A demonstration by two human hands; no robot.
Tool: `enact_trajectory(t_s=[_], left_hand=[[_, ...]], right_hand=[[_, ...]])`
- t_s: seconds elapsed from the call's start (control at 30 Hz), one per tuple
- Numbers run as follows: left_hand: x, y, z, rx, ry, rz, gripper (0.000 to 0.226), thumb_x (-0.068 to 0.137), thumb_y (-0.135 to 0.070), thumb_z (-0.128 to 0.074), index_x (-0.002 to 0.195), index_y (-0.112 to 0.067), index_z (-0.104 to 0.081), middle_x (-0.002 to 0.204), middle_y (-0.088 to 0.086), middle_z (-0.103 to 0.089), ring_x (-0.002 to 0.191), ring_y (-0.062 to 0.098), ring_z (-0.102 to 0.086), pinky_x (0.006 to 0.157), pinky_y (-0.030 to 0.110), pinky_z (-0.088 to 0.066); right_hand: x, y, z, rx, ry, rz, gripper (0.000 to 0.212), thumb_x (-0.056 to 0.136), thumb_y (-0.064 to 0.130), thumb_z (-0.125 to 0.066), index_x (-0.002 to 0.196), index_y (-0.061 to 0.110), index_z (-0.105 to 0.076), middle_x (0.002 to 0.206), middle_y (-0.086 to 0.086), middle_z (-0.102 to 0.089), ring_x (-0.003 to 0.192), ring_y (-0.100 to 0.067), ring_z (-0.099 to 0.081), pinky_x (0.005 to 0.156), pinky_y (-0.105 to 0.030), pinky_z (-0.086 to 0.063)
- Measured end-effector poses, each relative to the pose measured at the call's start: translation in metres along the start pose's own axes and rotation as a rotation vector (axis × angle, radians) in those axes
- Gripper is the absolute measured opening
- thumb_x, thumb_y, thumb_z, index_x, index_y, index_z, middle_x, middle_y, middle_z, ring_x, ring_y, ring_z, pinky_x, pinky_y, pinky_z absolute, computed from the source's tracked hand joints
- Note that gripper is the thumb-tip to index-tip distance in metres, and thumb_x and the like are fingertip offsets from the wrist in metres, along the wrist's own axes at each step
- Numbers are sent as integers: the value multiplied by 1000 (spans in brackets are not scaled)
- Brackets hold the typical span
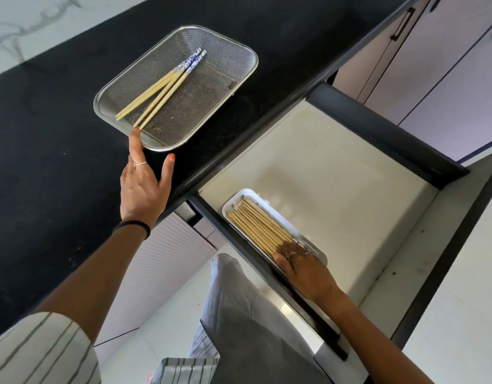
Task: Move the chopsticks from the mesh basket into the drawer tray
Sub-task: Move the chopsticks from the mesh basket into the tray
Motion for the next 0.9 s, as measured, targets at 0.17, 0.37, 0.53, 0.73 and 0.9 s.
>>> enact_trajectory(t_s=[0.17, 0.37, 0.53, 0.73, 0.9], left_hand=[[0, -1, 1, 6, 6, 14, 73, 99, -48, -44, 154, -20, -4, 153, 23, -33, 135, 43, -41, 112, 54, -36], [-1, -3, 2, 35, 22, 7, 74, 99, -48, -43, 154, -17, -4, 149, 25, -39, 126, 44, -50, 110, 54, -38], [0, -3, 2, 31, 23, 6, 75, 99, -48, -44, 154, -15, -4, 150, 25, -39, 128, 44, -48, 110, 54, -38], [0, -3, 1, 30, 25, 9, 76, 98, -48, -44, 154, -15, -4, 151, 24, -37, 132, 42, -45, 112, 52, -36], [0, -3, 2, 34, 24, 1, 75, 99, -46, -45, 153, -15, -5, 149, 25, -40, 129, 43, -47, 111, 52, -37]], right_hand=[[6, 2, -3, 46, 87, -23, 56, 95, 56, -25, 137, 26, -46, 145, 4, -46, 135, -15, -41, 112, -39, -36], [3, 12, -6, 192, 189, -23, 54, 91, 62, -23, 122, 29, -53, 119, 3, -65, 111, -16, -61, 96, -36, -52], [3, 14, 0, 264, 199, 21, 64, 86, 67, -20, 139, 36, -40, 139, 7, -53, 129, -14, -47, 108, -37, -43], [11, 11, -5, 350, 223, -33, 66, 84, 71, -25, 141, 39, -33, 142, 7, -47, 132, -16, -43, 108, -33, -40], [18, 12, -4, 383, 156, -68, 67, 82, 71, -22, 128, 31, -51, 127, 0, -59, 118, -17, -54, 93, -22, -42]])
Point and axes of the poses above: each hand's wrist, its own x-axis towards the middle knuckle, its own z-axis out of the back of the hand, y = z × x, the point moved 2 cm from there along x, towards the middle knuckle
